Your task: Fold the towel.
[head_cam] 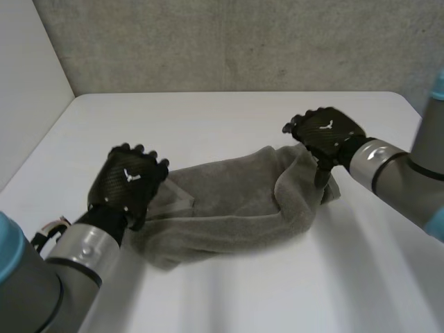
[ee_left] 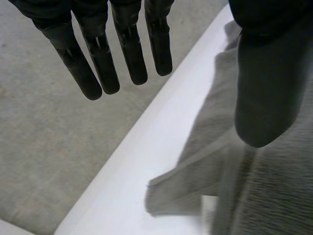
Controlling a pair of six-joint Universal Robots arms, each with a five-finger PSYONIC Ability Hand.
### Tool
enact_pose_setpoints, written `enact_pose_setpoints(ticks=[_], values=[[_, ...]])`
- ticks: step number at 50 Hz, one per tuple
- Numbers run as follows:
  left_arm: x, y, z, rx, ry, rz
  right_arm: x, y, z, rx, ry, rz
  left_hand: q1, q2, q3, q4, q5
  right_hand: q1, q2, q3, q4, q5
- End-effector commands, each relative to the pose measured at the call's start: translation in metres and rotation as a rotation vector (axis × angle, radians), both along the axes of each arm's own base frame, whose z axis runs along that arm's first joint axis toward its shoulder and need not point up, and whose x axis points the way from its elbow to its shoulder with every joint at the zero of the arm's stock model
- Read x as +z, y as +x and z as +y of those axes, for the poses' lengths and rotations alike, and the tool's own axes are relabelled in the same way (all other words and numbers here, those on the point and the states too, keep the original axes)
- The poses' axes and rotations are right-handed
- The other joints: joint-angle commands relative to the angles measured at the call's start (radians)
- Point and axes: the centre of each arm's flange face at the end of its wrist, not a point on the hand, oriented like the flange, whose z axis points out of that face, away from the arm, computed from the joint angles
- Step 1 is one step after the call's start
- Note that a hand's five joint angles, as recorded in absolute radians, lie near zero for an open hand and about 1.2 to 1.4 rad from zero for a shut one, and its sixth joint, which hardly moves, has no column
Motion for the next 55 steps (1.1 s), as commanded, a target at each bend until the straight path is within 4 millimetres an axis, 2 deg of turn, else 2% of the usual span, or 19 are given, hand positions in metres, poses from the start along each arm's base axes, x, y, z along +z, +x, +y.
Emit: enact_pose_setpoints(ticks=[1, 8, 11, 17, 25, 28, 32, 37, 47, 51, 55], values=[[-0.009, 0.006, -0.033, 0.052, 0.027, -0.017, -0.04, 0.011, -0.032, 0.033, 0.059, 0.115, -0.111, -0.102, -0.096, -0.114, -0.257, 0.01, -0.012, -0.005, -0.015, 0.009], [-0.027, -0.003, -0.055, -0.006, 0.111, -0.044, -0.065, 0.017, -0.051, 0.053, 0.037, 0.173, -0.12, -0.111, -0.105, -0.123, -0.266, 0.142, 0.12, 0.127, 0.117, 0.142], [-0.038, -0.002, -0.073, -0.061, 0.208, -0.057, -0.074, 0.019, -0.056, 0.053, 0.04, 0.179, -0.12, -0.111, -0.105, -0.123, -0.266, 0.402, 0.38, 0.387, 0.378, 0.402], [-0.046, -0.011, -0.074, -0.171, 0.362, -0.078, -0.083, 0.019, -0.056, 0.058, 0.062, 0.188, -0.12, -0.111, -0.105, -0.123, -0.266, 0.626, 0.604, 0.611, 0.601, 0.625], [-0.05, -0.008, -0.069, -0.166, 0.482, -0.11, -0.087, 0.015, -0.05, 0.056, 0.091, 0.193, -0.091, -0.081, -0.075, -0.093, -0.236, 0.855, 0.832, 0.84, 0.83, 0.854], [-0.048, -0.006, -0.066, -0.162, 0.491, -0.113, -0.082, 0.013, -0.045, 0.056, 0.094, 0.196, -0.091, -0.081, -0.075, -0.093, -0.236, 0.949, 0.927, 0.934, 0.924, 0.949], [-0.049, -0.003, -0.065, -0.153, 0.505, -0.113, -0.072, 0.007, -0.038, 0.046, 0.098, 0.196, -0.091, -0.081, -0.075, -0.093, -0.236, 0.949, 0.927, 0.934, 0.925, 0.949], [-0.052, 0.009, -0.063, -0.121, 0.528, -0.114, -0.064, -0.002, -0.017, 0.054, 0.128, 0.2, -0.082, -0.073, -0.067, -0.085, -0.228, 0.905, 0.883, 0.89, 0.881, 0.905], [-0.059, 0.02, -0.057, -0.065, 0.563, -0.131, -0.05, -0.029, -0.004, 0.042, 0.157, 0.166, -0.061, -0.052, -0.046, -0.064, -0.207, 0.908, 0.886, 0.893, 0.884, 0.908], [-0.058, 0.026, -0.056, -0.02, 0.56, -0.143, -0.049, -0.038, -0.001, 0.045, 0.175, 0.148, -0.058, -0.049, -0.043, -0.061, -0.204, 0.908, 0.886, 0.893, 0.884, 0.908], [-0.058, 0.027, -0.047, -0.008, 0.567, -0.155, -0.05, -0.045, 0.003, 0.035, 0.195, 0.137, -0.058, -0.049, -0.043, -0.061, -0.204, 0.908, 0.886, 0.893, 0.884, 0.908]])
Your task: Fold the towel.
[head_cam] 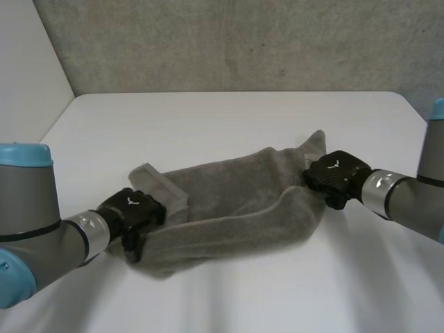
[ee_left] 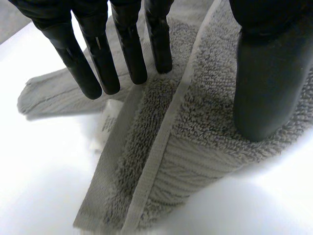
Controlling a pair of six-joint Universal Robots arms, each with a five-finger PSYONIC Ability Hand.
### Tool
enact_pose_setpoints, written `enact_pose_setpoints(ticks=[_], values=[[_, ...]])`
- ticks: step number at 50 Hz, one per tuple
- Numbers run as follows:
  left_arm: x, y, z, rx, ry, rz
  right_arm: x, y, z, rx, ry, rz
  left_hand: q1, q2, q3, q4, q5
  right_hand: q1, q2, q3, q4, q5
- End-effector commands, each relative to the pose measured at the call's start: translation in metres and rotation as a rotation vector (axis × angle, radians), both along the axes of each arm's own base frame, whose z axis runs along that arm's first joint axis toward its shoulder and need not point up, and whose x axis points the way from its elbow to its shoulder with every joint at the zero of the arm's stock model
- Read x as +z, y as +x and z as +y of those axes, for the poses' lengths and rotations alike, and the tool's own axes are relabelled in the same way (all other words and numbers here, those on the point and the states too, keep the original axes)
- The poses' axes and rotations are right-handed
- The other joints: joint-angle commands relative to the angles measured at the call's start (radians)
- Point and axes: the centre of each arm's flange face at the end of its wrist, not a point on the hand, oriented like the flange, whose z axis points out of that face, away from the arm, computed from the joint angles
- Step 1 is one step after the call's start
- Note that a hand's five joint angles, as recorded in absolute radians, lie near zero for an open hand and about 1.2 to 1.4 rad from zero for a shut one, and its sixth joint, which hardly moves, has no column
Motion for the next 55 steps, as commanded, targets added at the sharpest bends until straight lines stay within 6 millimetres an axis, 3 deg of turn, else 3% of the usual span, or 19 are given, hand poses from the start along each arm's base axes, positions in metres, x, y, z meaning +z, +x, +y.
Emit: enact_pose_setpoints(ticks=[1, 13, 16, 17, 18, 20, 37, 50, 55], values=[[0.003, 0.005, 0.013, 0.032, -0.003, -0.02, -0.003, -0.013, 0.005, -0.015, 0.035, -0.018, -0.038, -0.044, -0.046, -0.046, -0.219, 0.0, 0.0, 0.017, -0.004, -0.001], [0.009, 0.003, 0.036, 0.004, -0.036, -0.005, -0.001, -0.024, -0.002, -0.059, 0.029, -0.029, -0.029, -0.035, -0.037, -0.037, -0.21, -0.047, -0.047, -0.03, -0.051, -0.048], [0.008, 0.002, 0.037, 0.003, -0.048, -0.004, 0.002, -0.025, -0.006, -0.072, 0.01, -0.045, 0.015, 0.009, 0.007, 0.007, -0.166, -0.2, -0.199, -0.183, -0.204, -0.201], [0.008, 0.002, 0.038, 0.008, -0.054, -0.004, 0.004, -0.025, -0.008, -0.083, 0.005, -0.06, 0.038, 0.032, 0.03, 0.03, -0.143, -0.389, -0.388, -0.372, -0.393, -0.39], [0.008, 0.002, 0.038, 0.008, -0.054, -0.004, 0.004, -0.025, -0.008, -0.083, 0.005, -0.06, 0.038, 0.033, 0.031, 0.03, -0.143, -0.391, -0.39, -0.374, -0.395, -0.392], [0.009, 0.002, 0.038, 0.016, -0.064, -0.003, 0.008, -0.025, -0.012, -0.106, 0.006, -0.1, 0.161, 0.155, 0.153, 0.153, -0.02, -0.634, -0.633, -0.616, -0.638, -0.634], [0.004, 0.003, 0.039, 0.023, -0.061, -0.006, 0.031, -0.02, -0.025, -0.117, -0.051, -0.149, 0.297, 0.291, 0.289, 0.289, 0.116, -0.74, -0.739, -0.723, -0.744, -0.741], [-0.002, 0.011, 0.037, 0.094, -0.098, -0.044, 0.044, 0.008, -0.023, 0.031, -0.162, -0.121, 0.279, 0.273, 0.271, 0.271, 0.098, -0.781, -0.781, -0.764, -0.785, -0.782], [-0.004, 0.011, 0.038, 0.096, -0.093, -0.048, 0.014, 0.027, -0.032, 0.113, -0.181, -0.026, 0.276, 0.27, 0.268, 0.268, 0.095, -0.775, -0.775, -0.758, -0.779, -0.776]])
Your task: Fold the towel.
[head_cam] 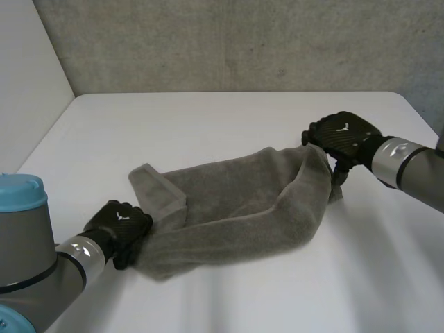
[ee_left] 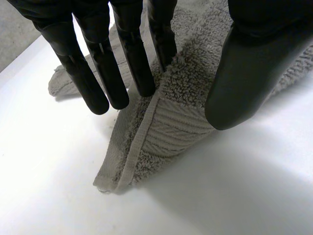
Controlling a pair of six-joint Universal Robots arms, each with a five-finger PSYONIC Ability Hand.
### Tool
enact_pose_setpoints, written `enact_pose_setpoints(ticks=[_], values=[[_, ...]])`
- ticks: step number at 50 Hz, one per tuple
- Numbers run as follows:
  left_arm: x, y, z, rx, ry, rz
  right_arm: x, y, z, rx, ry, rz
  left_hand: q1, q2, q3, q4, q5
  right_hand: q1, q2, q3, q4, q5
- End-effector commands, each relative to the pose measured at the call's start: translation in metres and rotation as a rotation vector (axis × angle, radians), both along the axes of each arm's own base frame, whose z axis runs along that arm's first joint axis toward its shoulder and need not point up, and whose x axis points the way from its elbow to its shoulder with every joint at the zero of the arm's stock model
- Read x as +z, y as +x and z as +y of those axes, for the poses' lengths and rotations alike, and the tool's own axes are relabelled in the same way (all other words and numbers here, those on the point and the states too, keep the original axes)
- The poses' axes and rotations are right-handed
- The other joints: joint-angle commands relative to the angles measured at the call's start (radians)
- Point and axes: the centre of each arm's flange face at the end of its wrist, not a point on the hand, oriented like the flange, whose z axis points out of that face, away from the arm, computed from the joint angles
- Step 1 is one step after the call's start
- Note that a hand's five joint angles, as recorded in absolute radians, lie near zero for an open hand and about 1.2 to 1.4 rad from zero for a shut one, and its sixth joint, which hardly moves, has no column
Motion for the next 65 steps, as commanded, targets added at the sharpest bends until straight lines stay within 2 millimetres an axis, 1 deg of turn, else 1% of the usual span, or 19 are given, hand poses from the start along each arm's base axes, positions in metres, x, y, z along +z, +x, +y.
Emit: enact_pose_setpoints(ticks=[1, 12, 14, 16, 17, 19, 20, 25, 27, 30, 32, 37, 41, 50, 51, 52, 53, 54, 65], values=[[-0.002, 0.001, 0.001, 0.005, 0.003, -0.005, -0.026, 0.02, -0.008, 0.079, -0.036, 0.099, -0.119, -0.115, -0.116, -0.116, -0.293, -0.055, -0.064, -0.045, -0.043, -0.012], [-0.005, 0.0, 0.002, -0.001, 0.011, -0.008, -0.062, 0.021, -0.03, 0.097, -0.056, 0.232, 0.03, 0.034, 0.034, 0.034, -0.143, 0.089, 0.08, 0.099, 0.101, 0.132], [-0.006, -0.001, 0.002, -0.002, 0.014, -0.009, -0.063, 0.021, -0.031, 0.093, -0.059, 0.244, 0.083, 0.087, 0.087, 0.087, -0.09, 0.207, 0.197, 0.217, 0.218, 0.249], [-0.008, -0.001, 0.002, -0.003, 0.016, -0.011, -0.058, 0.023, -0.032, 0.091, -0.075, 0.248, 0.217, 0.222, 0.221, 0.221, 0.044, 0.627, 0.618, 0.637, 0.639, 0.67], [-0.008, -0.001, 0.002, -0.003, 0.016, -0.011, -0.058, 0.023, -0.032, 0.091, -0.075, 0.248, 0.218, 0.222, 0.222, 0.222, 0.045, 0.63, 0.62, 0.639, 0.641, 0.672], [-0.003, -0.002, -0.002, 0.001, -0.001, -0.004, -0.055, 0.024, -0.031, 0.088, -0.069, 0.231, 0.42, 0.424, 0.423, 0.423, 0.247, 0.979, 0.97, 0.989, 0.991, 1.022], [-0.003, -0.002, -0.002, 0.001, -0.001, -0.004, -0.055, 0.024, -0.031, 0.088, -0.069, 0.231, 0.42, 0.425, 0.424, 0.424, 0.247, 0.981, 0.971, 0.991, 0.992, 1.023], [0.013, -0.005, -0.009, 0.005, -0.068, 0.013, -0.018, 0.029, -0.019, 0.073, -0.103, 0.152, 0.42, 0.425, 0.424, 0.424, 0.247, 0.981, 0.971, 0.991, 0.992, 1.023], [0.038, -0.007, -0.012, 0.011, -0.155, 0.039, 0.01, 0.025, -0.008, 0.04, -0.109, 0.071, 0.42, 0.425, 0.424, 0.424, 0.247, 0.981, 0.971, 0.991, 0.992, 1.023], [0.049, -0.008, -0.012, 0.013, -0.193, 0.056, 0.022, 0.022, -0.002, 0.025, -0.116, 0.033, 0.42, 0.425, 0.424, 0.424, 0.247, 0.981, 0.971, 0.991, 0.992, 1.023], [0.071, -0.009, -0.013, 0.024, -0.258, 0.102, 0.047, 0.017, 0.013, 0.007, -0.137, -0.032, 0.42, 0.425, 0.424, 0.424, 0.247, 0.981, 0.971, 0.991, 0.992, 1.023], [0.1, -0.006, -0.01, 0.04, -0.333, 0.177, 0.066, 0.005, 0.028, -0.016, -0.131, -0.092, 0.42, 0.425, 0.424, 0.424, 0.247, 0.981, 0.971, 0.991, 0.992, 1.023], [0.103, -0.005, -0.008, 0.041, -0.339, 0.186, 0.061, -0.003, 0.029, -0.015, -0.107, -0.089, 0.42, 0.425, 0.424, 0.424, 0.247, 0.981, 0.971, 0.991, 0.992, 1.023], [0.064, -0.003, 0.005, 0.038, -0.221, 0.142, 0.022, 0.002, 0.017, -0.017, -0.009, -0.052, 0.42, 0.425, 0.424, 0.424, 0.247, 0.864, 0.855, 0.874, 0.876, 0.907], [0.056, -0.001, 0.005, 0.042, -0.202, 0.133, 0.014, 0.003, 0.014, -0.014, -0.001, -0.036, 0.42, 0.425, 0.424, 0.424, 0.247, 0.731, 0.721, 0.741, 0.742, 0.773], [0.051, 0.0, 0.005, 0.047, -0.192, 0.128, 0.006, 0.002, 0.011, -0.012, 0.005, -0.013, 0.42, 0.425, 0.424, 0.424, 0.247, 0.375, 0.365, 0.385, 0.386, 0.417], [0.051, 0.0, 0.005, 0.047, -0.192, 0.128, 0.006, 0.002, 0.011, -0.012, 0.005, -0.012, 0.42, 0.425, 0.424, 0.424, 0.247, 0.371, 0.362, 0.381, 0.383, 0.414], [0.048, 0.0, 0.006, 0.047, -0.189, 0.127, 0.0, 0.002, 0.009, -0.009, 0.001, 0.009, 0.42, 0.425, 0.424, 0.424, 0.247, 0.014, 0.004, 0.024, 0.025, 0.056], [0.032, 0.005, 0.016, 0.051, -0.151, 0.108, -0.031, 0.005, -0.023, -0.043, -0.001, 0.075, 0.42, 0.425, 0.424, 0.424, 0.247, -0.096, -0.105, -0.086, -0.084, -0.053]])
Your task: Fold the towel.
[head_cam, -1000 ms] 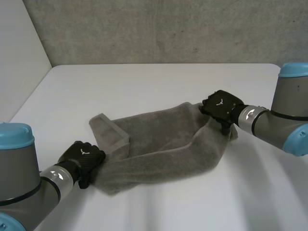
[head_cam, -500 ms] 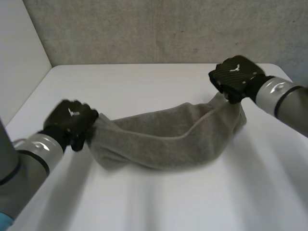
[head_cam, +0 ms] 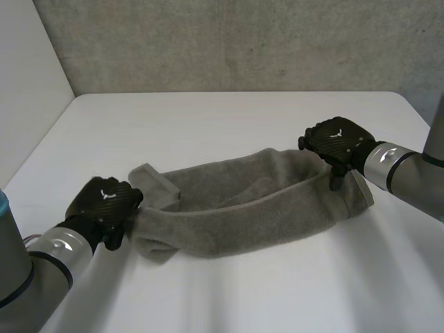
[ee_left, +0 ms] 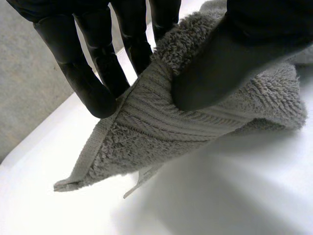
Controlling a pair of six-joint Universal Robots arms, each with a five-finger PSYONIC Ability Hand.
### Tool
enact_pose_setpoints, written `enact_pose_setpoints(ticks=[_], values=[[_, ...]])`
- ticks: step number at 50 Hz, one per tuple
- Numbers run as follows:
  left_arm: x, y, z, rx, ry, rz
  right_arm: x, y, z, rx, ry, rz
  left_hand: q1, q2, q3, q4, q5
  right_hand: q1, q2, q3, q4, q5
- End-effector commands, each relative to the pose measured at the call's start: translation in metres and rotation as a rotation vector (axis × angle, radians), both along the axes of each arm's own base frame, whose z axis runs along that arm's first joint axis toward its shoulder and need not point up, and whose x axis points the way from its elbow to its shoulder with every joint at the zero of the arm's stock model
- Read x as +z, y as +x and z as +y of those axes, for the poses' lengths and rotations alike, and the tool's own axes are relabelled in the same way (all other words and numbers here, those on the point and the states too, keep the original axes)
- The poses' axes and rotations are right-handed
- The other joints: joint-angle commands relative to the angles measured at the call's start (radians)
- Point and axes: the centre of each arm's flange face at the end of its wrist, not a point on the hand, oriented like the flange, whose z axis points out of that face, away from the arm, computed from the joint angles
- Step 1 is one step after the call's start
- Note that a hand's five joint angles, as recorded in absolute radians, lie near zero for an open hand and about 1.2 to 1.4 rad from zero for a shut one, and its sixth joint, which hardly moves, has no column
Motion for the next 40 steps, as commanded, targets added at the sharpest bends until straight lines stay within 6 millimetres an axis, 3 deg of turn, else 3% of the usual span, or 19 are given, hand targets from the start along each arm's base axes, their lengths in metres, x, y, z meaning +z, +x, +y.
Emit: enact_pose_setpoints(ticks=[1, 6, 12, 14, 15, 17, 18, 19, 23, 25, 26, 27, 28, 30, 31, 33, 36, 38, 40], values=[[-0.007, 0.002, 0.005, 0.001, 0.015, -0.006, -0.019, 0.001, -0.02, -0.023, 0.005, 0.025, -0.015, -0.092, -0.146, -0.113, -0.239, -0.066, -0.071, -0.054, -0.049, -0.012], [-0.012, 0.003, 0.007, -0.001, 0.008, -0.004, -0.042, 0.002, -0.035, -0.05, 0.029, 0.064, -0.015, -0.092, -0.146, -0.113, -0.239, -0.031, -0.036, -0.019, -0.014, 0.023], [-0.012, 0.002, 0.006, 0.0, -0.003, -0.002, -0.053, -0.002, -0.043, -0.09, 0.011, 0.132, -0.015, -0.092, -0.146, -0.113, -0.239, 0.124, 0.12, 0.137, 0.142, 0.179], [-0.012, 0.002, 0.003, 0.003, -0.011, -0.001, -0.059, -0.003, -0.044, -0.089, 0.033, 0.161, -0.015, -0.092, -0.146, -0.113, -0.239, 0.367, 0.362, 0.379, 0.384, 0.421], [-0.012, 0.002, 0.003, 0.003, -0.011, -0.001, -0.059, -0.003, -0.044, -0.089, 0.033, 0.161, -0.015, -0.092, -0.146, -0.113, -0.239, 0.368, 0.363, 0.38, 0.385, 0.422], [-0.01, 0.001, 0.002, 0.003, -0.017, 0.001, -0.055, -0.003, -0.041, -0.082, 0.062, 0.169, -0.015, -0.092, -0.146, -0.113, -0.239, 0.792, 0.787, 0.804, 0.809, 0.846], [-0.008, 0.001, 0.0, 0.005, -0.023, 0.005, -0.055, -0.003, -0.041, -0.082, 0.062, 0.169, -0.015, -0.092, -0.146, -0.113, -0.239, 0.794, 0.789, 0.806, 0.811, 0.848], [-0.006, 0.001, -0.002, 0.006, -0.033, 0.009, -0.052, -0.002, -0.04, -0.078, 0.072, 0.168, -0.015, -0.092, -0.146, -0.113, -0.239, 0.986, 0.981, 0.998, 1.003, 1.04], [0.005, -0.001, -0.009, 0.014, -0.077, 0.023, -0.042, -0.002, -0.039, -0.078, 0.068, 0.153, -0.015, -0.092, -0.146, -0.113, -0.239, 1.01, 1.005, 1.022, 1.027, 1.064], [0.012, -0.002, -0.013, 0.019, -0.102, 0.032, -0.008, 0.0, -0.035, -0.085, 0.011, 0.094, -0.015, -0.092, -0.146, -0.113, -0.239, 1.01, 1.005, 1.022, 1.027, 1.064], [0.021, -0.004, -0.019, 0.02, -0.133, 0.046, -0.008, 0.0, -0.035, -0.085, 0.011, 0.094, -0.015, -0.092, -0.146, -0.113, -0.239, 1.01, 1.005, 1.022, 1.027, 1.064], [0.032, -0.006, -0.022, 0.019, -0.17, 0.063, 0.015, 0.001, -0.03, -0.089, -0.016, 0.036, -0.015, -0.092, -0.146, -0.113, -0.239, 1.01, 1.005, 1.022, 1.027, 1.064], [0.032, -0.006, -0.023, 0.019, -0.17, 0.063, 0.015, 0.001, -0.03, -0.089, -0.017, 0.035, -0.015, -0.092, -0.146, -0.113, -0.239, 1.01, 1.005, 1.022, 1.027, 1.064], [0.062, -0.007, -0.029, 0.033, -0.267, 0.099, 0.058, 0.0, -0.021, -0.088, -0.081, -0.104, -0.015, -0.092, -0.146, -0.113, -0.239, 1.01, 1.005, 1.022, 1.027, 1.064], [0.062, -0.007, -0.029, 0.033, -0.268, 0.099, 0.058, 0.0, -0.021, -0.088, -0.081, -0.105, -0.015, -0.092, -0.146, -0.113, -0.239, 1.01, 1.005, 1.022, 1.027, 1.064], [0.093, -0.005, -0.032, 0.066, -0.365, 0.135, 0.094, -0.003, -0.007, -0.077, -0.14, -0.232, -0.015, -0.092, -0.146, -0.113, -0.239, 1.01, 1.005, 1.022, 1.027, 1.064], [0.109, -0.003, -0.032, 0.085, -0.41, 0.159, 0.112, -0.005, 0.004, -0.067, -0.166, -0.286, -0.015, -0.092, -0.146, -0.113, -0.239, 1.01, 1.005, 1.022, 1.027, 1.064], [0.134, 0.001, -0.03, 0.109, -0.479, 0.205, 0.133, -0.016, 0.018, -0.076, -0.183, -0.353, -0.015, -0.092, -0.146, -0.113, -0.239, 1.01, 1.005, 1.022, 1.027, 1.064], [0.14, 0.002, -0.027, 0.111, -0.493, 0.216, 0.138, -0.025, 0.021, -0.093, -0.182, -0.366, -0.015, -0.092, -0.146, -0.113, -0.239, 1.01, 1.005, 1.022, 1.027, 1.064]])
